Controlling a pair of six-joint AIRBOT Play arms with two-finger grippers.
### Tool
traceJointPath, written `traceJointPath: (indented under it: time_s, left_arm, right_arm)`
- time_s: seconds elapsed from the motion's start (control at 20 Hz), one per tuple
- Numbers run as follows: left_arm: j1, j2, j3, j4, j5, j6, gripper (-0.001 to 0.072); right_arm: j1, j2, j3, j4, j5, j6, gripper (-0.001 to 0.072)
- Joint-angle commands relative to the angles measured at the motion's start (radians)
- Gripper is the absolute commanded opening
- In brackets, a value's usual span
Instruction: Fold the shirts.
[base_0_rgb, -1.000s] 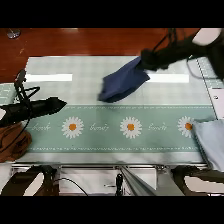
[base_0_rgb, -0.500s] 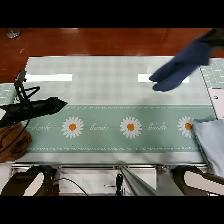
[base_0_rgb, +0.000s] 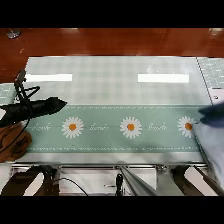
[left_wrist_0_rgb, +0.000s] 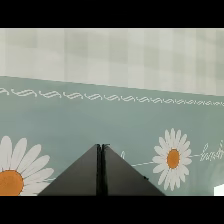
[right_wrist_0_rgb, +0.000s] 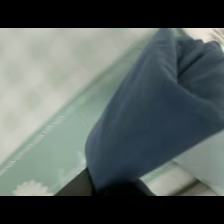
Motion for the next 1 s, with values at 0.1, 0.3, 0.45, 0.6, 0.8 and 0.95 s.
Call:
traceJointPath:
  time_s: [0.1, 0.3, 0.45, 0.6, 0.8, 0.95]
  left_arm:
    - [0.0, 0.0, 0.0, 0.0, 0.001, 0.0, 0.0029]
    - [0.0, 0.0, 0.0, 0.0, 0.0, 0.0, 0.0029]
    - [0.0, 0.0, 0.0, -0.001, 0.018, 0.0, 0.003]
    - [0.024, -0.017, 0.051, 0.004, 0.088, 0.065, 0.0029]
    - [0.105, -0.172, 0.439, -0.031, -0.04, 0.064, 0.0028]
    - [-0.011, -0.32, 0.71, -0.03, -0.145, 0.076, 0.0028]
  right_arm:
    - [-0.261, 0.211, -0.322, -0.415, 0.02, -0.067, 0.0016]
    - [-0.357, 0.291, -0.48, -0.538, -0.013, 0.029, 0.0646]
    - [-0.328, 0.268, -0.468, -0.432, -0.108, 0.016, 0.063]
    - [-0.249, 0.224, -0.41, -0.143, -0.306, -0.029, 0.0384]
    - [0.005, 0.172, -0.366, 0.6, -0.712, -0.303, 0.0017]
    - [0.439, 0.08, -0.367, 0.431, -0.814, -0.336, 0.0017]
